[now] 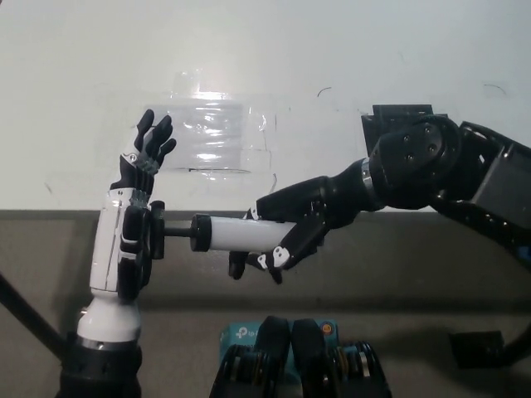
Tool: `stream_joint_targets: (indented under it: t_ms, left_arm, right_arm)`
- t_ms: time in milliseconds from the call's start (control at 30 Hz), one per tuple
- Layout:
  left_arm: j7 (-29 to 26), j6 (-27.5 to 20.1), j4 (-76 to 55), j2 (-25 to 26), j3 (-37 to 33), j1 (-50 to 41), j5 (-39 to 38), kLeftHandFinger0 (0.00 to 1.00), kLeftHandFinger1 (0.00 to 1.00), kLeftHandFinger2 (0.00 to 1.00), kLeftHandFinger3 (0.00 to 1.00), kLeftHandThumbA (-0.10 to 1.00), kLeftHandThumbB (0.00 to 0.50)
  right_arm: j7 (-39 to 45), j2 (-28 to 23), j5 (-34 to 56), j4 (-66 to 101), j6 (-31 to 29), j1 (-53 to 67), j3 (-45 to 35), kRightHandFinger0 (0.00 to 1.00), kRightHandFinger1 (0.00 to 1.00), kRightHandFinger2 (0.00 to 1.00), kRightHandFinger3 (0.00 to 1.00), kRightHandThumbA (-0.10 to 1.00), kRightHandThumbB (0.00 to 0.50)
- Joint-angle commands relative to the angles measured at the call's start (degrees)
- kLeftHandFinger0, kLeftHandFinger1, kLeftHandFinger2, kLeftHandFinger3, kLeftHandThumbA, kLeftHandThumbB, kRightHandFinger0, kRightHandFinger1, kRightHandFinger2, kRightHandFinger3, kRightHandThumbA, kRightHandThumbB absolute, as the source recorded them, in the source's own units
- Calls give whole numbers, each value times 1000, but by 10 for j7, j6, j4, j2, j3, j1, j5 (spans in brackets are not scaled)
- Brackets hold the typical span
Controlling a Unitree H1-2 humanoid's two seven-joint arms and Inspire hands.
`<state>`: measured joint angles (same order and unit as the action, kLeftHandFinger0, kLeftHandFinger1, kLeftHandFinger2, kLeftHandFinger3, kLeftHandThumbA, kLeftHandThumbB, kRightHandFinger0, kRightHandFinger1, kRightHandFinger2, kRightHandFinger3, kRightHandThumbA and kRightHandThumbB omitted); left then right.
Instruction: The robot uses right hand to pick up a small white air pumper and uses its left hand to compress it, and then puts it on the desk
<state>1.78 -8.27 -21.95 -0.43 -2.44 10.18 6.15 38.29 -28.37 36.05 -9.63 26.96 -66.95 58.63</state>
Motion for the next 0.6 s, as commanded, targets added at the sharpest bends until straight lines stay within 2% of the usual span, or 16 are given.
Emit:
stream_joint_targets:
  t_ms: [0,100,200,300,367,433,500,533,567]
  left_arm:
    - [-4,-18,-3,5,2,2,7,1000,1000,1000,1000,1000,317]
    - [-10,-12,-3,14,21,5,0,1000,1000,1000,1000,1000,335]
    - [-11,-21,2,34,45,5,-9,1000,1000,1000,1000,1000,315]
    - [-14,-32,13,46,66,4,-17,1000,1000,1000,1000,1000,317]
    - [-15,-40,18,53,78,2,-21,1000,1000,1000,1000,1000,304]
    - [-20,-46,25,59,91,3,-23,1000,1000,1000,1000,1000,309]
    - [-21,-50,32,66,104,1,-23,1000,1000,1000,1000,1000,306]
    - [-21,-45,31,69,110,-1,-19,1000,1000,1000,1000,1000,306]
    - [-21,-45,32,72,115,-4,-14,1000,1000,1000,1000,1000,308]
  right_arm:
    - [-21,-16,12,27,0,-39,-6,0,253,570,237,-100,181]
    - [-28,-37,-6,36,0,-36,-10,0,308,624,244,-100,196]
    - [-22,-58,-4,36,0,-21,-26,0,419,712,286,-100,182]
    - [-6,-72,-3,32,0,-1,-43,0,419,664,425,-100,186]
    - [3,-80,-15,33,0,9,-52,0,413,666,456,-100,183]
    - [14,-84,-26,28,0,20,-66,1,449,701,375,-100,190]
    - [29,-88,-29,13,0,28,-81,0,446,695,324,-100,192]
    - [34,-87,-40,6,0,28,-89,0,439,686,303,-100,191]
    - [36,-90,-51,-1,0,29,-94,0,422,672,327,-100,185]
